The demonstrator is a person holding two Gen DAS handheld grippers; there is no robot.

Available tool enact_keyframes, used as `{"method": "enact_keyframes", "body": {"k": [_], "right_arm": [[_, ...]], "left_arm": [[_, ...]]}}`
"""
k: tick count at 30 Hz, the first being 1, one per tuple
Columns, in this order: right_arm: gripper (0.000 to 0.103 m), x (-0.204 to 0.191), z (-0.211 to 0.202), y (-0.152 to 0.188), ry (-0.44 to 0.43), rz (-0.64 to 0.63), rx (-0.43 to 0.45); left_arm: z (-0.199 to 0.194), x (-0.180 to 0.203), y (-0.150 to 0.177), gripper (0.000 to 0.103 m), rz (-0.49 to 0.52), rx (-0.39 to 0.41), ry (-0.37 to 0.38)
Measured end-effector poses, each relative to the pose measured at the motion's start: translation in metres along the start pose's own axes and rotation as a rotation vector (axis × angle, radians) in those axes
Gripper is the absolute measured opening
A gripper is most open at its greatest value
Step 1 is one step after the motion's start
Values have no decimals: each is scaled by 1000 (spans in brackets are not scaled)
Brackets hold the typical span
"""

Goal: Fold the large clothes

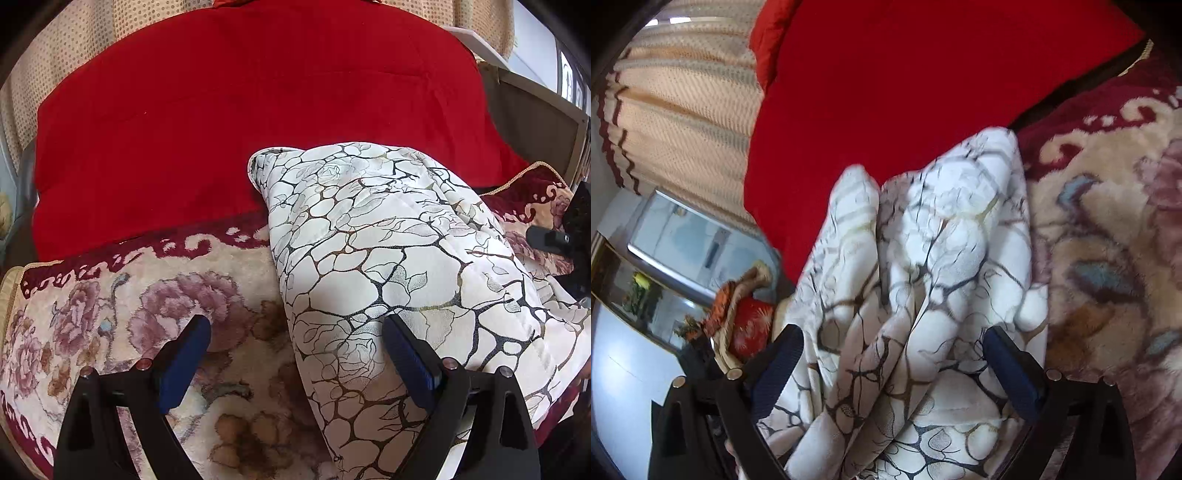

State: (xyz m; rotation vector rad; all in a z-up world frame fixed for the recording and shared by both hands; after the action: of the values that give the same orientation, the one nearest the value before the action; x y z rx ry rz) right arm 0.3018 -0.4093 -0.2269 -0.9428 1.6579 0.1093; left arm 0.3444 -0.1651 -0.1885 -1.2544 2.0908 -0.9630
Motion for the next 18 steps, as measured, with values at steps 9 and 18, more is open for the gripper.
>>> {"method": "enact_keyframes", "body": {"k": [9, 18], "right_arm": [[100, 6, 14, 15, 20, 5, -48], [100, 11, 8, 13, -84, 75, -39]], "left_arm": [[-1, -4, 0, 94, -13, -13, 13], [27, -30, 12, 94, -423, -176, 446]]}}
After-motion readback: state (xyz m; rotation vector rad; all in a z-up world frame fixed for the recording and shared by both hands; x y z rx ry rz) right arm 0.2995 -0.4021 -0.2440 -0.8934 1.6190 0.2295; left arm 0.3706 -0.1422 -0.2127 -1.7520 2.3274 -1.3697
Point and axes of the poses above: each gripper's, at about its wrist camera, not at the fingertips, and z roughly the way its jaws point, x to its right, y to its underside, the point moved 4 cm from there along z, roughly the way its jaws point, and after that the axes turned 10 degrees about x, right-handed, at the moved point
